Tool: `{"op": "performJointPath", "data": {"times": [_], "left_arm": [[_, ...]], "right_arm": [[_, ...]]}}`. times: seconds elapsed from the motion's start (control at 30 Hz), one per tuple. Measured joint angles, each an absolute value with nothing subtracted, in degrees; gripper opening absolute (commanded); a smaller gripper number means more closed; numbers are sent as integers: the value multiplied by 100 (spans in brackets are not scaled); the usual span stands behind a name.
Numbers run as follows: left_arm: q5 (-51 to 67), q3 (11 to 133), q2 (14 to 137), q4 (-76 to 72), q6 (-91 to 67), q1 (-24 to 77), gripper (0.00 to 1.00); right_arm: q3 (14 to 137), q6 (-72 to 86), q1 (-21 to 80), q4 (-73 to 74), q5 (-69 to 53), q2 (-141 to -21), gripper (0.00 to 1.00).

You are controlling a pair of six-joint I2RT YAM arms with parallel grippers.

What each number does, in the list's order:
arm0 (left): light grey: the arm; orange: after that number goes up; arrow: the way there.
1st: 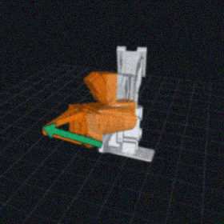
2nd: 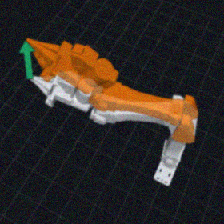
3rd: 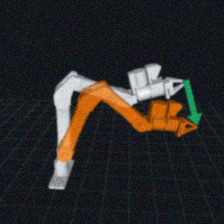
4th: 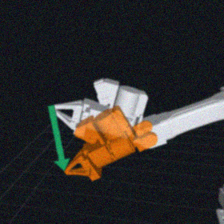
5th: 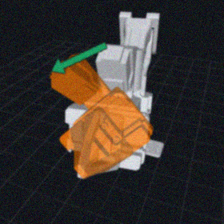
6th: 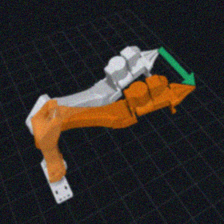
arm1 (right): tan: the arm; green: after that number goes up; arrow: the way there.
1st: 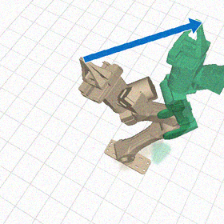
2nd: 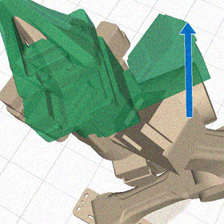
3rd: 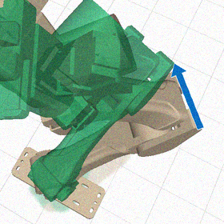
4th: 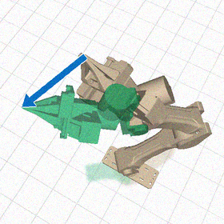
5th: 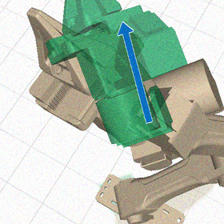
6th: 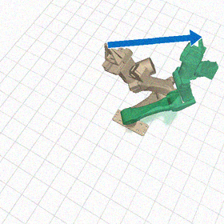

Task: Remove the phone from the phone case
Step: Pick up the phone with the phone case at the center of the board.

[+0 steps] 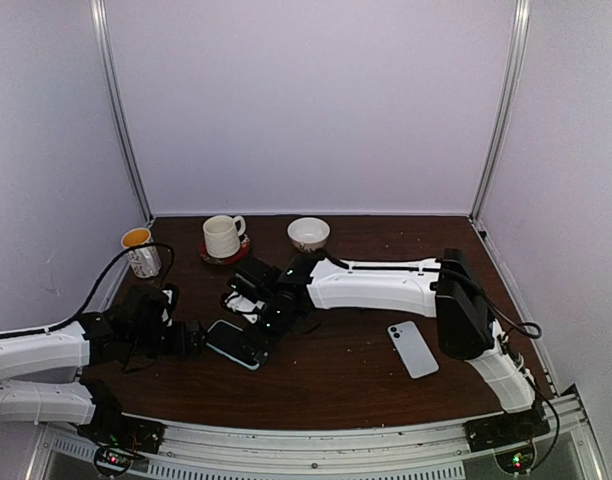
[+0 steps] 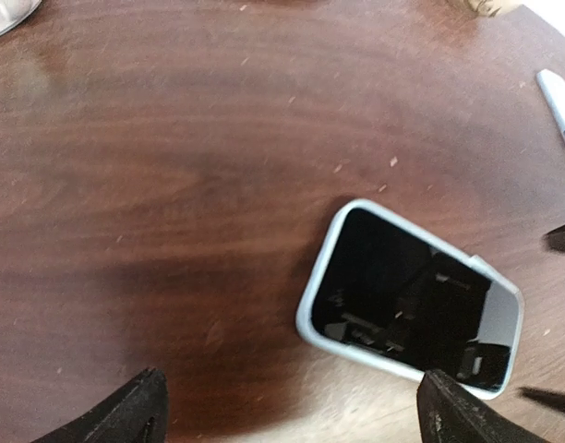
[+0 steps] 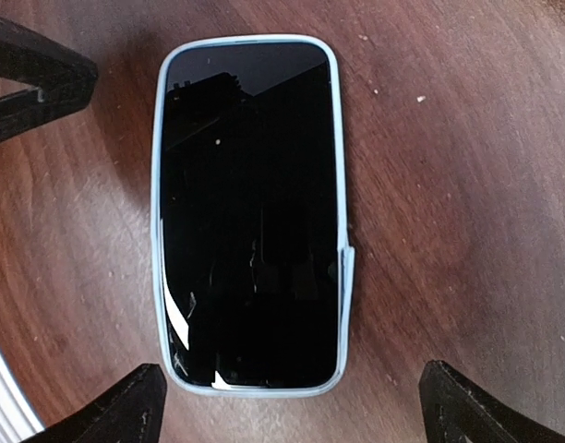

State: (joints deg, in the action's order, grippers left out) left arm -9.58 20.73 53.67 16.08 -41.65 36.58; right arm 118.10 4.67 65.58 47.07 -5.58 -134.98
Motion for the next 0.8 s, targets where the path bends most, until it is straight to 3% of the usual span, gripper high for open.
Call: {"op": "performJointPath", "data": {"times": [0.8], "left_arm": [[-447,2073,5570,1028,-4115,3406,98]], "right_arm": [[12202,681,6681,4239,-832,-14143,100]]}}
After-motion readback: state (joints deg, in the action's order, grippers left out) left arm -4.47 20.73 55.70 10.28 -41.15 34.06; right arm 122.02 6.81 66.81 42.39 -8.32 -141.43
